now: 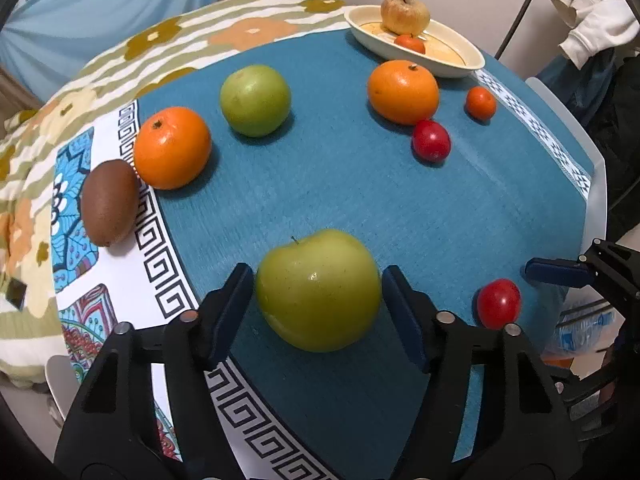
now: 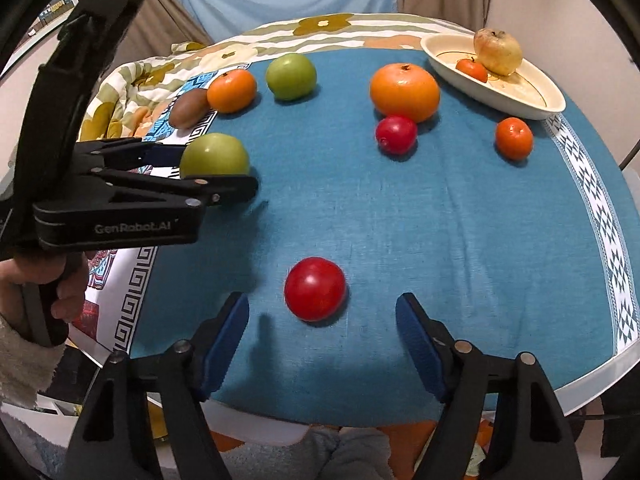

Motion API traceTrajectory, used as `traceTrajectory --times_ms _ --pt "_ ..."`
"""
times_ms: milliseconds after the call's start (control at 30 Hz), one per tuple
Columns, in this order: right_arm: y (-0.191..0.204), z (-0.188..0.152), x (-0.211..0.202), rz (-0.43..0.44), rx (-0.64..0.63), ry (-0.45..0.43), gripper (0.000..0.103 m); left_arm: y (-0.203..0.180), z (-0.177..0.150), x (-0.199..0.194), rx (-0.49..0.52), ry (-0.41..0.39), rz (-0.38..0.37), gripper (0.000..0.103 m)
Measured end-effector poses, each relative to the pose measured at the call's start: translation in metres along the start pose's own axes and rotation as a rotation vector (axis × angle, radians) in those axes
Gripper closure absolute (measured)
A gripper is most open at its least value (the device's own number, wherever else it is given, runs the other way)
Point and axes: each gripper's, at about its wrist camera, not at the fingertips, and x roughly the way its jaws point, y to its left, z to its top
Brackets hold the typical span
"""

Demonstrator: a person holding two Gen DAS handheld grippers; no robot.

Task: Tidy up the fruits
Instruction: 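Grasp the green apple with the left tool while the right tool grasps the red tomato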

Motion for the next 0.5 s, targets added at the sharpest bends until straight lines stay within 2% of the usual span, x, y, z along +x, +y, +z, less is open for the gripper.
traceTrajectory --times_ms 67,200,433,500 --pt "0.0003 0.0003 0.0009 0.000 -0.005 0.003 0.039 0.0000 -0.0006 0.0024 -0.003 0.009 -0.002 0.042" --pt "-0.0013 0.0000 0.0038 0.003 -0.005 0.007 0.050 -0.0009 -0.0014 0.0022 0.005 0.013 0.008 0.042" --pt "0.0020 0.0031 0.0071 -0.003 -0.024 0.004 0.055 -0.0002 -0.0056 -0.0004 -0.007 0.017 0.007 0.042" --pt "0.0024 0.0038 0.0089 -0.003 -0.029 0.004 0.063 -0.0004 -0.0077 -0.0018 -0.010 0.018 0.011 0.042"
